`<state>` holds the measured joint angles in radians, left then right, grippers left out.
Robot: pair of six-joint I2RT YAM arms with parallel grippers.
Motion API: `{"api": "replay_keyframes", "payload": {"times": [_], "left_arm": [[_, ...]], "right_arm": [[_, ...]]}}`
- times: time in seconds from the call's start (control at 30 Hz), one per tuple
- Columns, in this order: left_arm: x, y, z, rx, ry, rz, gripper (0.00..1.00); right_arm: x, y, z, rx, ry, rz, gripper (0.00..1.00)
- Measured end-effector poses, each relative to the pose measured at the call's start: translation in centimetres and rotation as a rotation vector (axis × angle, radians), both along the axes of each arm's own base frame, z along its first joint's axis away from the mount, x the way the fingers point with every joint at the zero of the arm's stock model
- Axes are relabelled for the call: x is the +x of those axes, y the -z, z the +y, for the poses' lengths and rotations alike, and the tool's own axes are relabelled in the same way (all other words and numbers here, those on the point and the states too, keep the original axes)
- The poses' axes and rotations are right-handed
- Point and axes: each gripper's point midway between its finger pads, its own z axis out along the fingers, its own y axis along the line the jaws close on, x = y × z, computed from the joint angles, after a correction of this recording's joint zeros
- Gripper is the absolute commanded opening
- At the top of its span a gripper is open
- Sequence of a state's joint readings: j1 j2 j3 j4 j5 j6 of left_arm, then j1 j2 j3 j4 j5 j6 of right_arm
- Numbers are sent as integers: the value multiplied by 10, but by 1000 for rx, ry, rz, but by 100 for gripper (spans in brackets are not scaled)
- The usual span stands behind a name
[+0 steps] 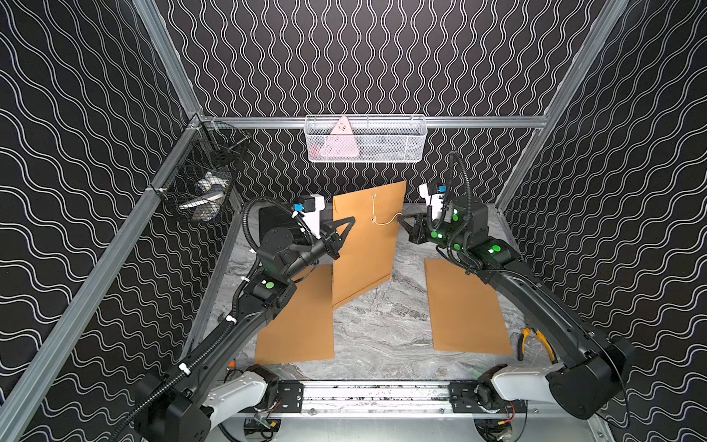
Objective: Open the file bag
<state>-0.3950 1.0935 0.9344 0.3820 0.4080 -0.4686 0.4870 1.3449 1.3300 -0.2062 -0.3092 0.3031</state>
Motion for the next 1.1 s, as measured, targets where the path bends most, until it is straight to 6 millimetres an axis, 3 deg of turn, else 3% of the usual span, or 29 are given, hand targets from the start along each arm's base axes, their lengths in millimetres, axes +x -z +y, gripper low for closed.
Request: {"api": "replay_keyframes", "payload": {"times": [0.57, 1.1], "left_arm": [[-5, 22, -7, 27, 53, 41, 0], [-3, 42, -13, 41, 85, 84, 0]], "right_arm": [[4, -35, 6, 7, -31, -56, 0], [4, -52, 26, 31, -112, -59, 0]]}}
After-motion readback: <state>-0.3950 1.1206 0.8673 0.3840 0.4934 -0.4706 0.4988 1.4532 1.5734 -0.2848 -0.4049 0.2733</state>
